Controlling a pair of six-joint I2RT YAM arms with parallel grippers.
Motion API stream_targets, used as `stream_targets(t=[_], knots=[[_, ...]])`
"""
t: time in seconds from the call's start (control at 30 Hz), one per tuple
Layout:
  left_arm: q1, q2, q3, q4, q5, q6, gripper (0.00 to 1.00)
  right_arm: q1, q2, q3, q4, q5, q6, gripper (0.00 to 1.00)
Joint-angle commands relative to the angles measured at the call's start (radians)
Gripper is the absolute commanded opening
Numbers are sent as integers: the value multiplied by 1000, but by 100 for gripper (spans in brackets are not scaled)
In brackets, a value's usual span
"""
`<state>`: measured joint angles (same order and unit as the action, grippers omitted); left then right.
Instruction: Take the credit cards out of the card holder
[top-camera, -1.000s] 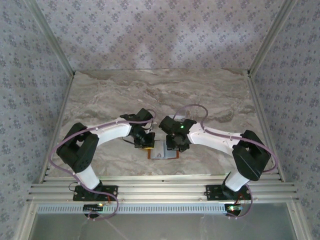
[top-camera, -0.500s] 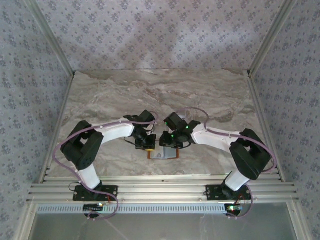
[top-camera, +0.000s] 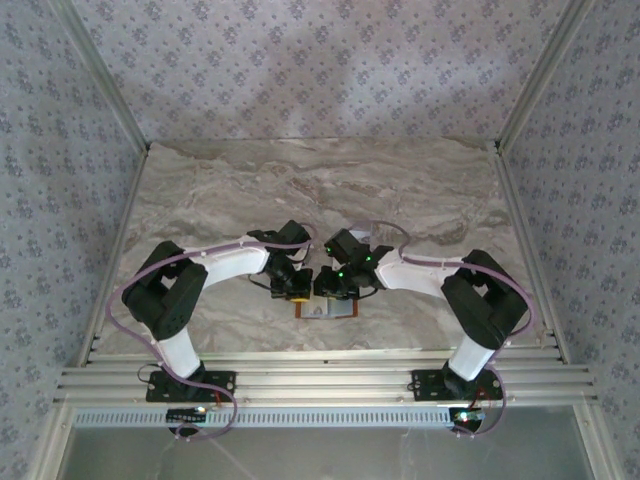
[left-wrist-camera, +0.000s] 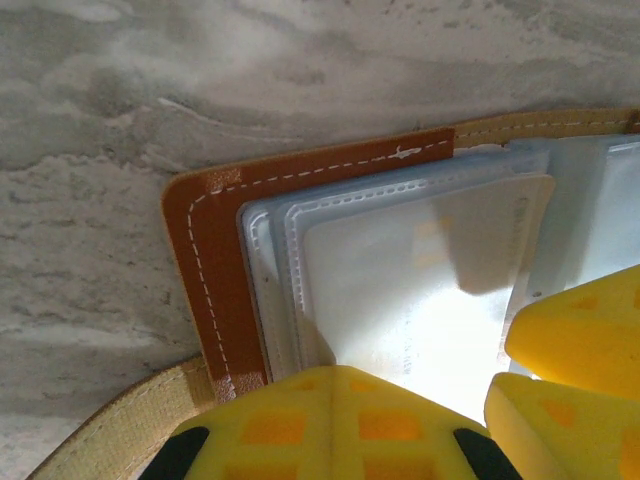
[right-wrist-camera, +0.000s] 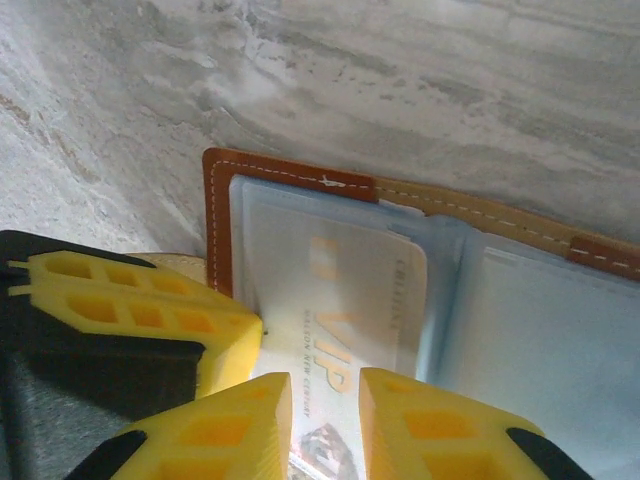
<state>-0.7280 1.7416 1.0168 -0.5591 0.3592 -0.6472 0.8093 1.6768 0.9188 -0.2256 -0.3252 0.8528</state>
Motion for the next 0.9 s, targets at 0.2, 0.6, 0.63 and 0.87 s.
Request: stream_targets(t=[0.2,0.6,0.63,0.87], knots=[[-6,32,-7,-38,-51,15,5,7,35,-5,-56,44,-5,24],[-6,25,-4,-57,-69,21,6,23,22,41,-175,148,-43,23],[-6,24,-1,-57,-71,22,7,23,18,40,-175,151,-43,23],[-5,21,3,-61,-73,20,8,23,7,40,-172,143,-44,23]])
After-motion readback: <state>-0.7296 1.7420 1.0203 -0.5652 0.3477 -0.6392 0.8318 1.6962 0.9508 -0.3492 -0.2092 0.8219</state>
